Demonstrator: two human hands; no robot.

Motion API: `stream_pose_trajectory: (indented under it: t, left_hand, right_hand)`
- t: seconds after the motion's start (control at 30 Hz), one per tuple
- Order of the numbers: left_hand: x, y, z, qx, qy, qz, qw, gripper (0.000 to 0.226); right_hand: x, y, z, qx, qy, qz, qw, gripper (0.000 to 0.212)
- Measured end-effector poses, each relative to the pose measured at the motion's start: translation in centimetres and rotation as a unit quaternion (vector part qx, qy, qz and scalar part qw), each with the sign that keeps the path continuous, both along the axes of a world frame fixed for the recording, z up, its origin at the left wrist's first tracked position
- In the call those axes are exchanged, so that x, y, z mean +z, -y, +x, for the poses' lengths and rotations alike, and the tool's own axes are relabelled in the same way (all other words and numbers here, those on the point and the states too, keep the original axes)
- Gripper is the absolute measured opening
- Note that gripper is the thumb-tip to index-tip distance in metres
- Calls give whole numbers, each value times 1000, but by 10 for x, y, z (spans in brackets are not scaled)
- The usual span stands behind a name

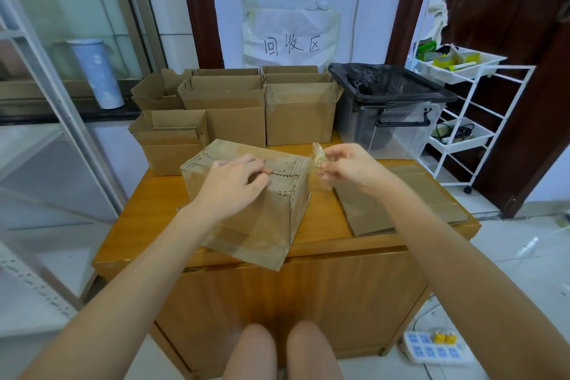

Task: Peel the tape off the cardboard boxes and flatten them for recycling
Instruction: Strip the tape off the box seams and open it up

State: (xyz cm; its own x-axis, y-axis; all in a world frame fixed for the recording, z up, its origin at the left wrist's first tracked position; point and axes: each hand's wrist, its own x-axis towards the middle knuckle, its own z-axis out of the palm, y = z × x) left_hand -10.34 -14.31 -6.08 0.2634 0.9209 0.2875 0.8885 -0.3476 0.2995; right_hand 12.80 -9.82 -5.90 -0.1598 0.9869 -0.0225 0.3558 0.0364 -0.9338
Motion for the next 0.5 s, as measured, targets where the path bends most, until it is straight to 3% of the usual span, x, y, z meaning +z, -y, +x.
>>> stream_pose_trajectory:
  t: [0.13, 0.27, 0.37, 0.5]
  left_hand:
    - [-2, 0, 0, 5, 4, 7, 1000, 33]
    - [-2, -1, 1, 1, 3, 5, 1000, 34]
    - [-2, -1, 0, 1, 7, 7, 1000, 34]
    - [-4, -2, 1, -1, 8, 12, 1000, 34]
  right_hand:
    - [-1, 4, 0, 27, -28, 4, 999, 28]
    - [-5, 6, 6, 20, -108, -41, 993, 46]
    - [0, 6, 5, 23, -187, -87, 978, 47]
    - [2, 10, 14, 91, -268, -158, 946, 57]
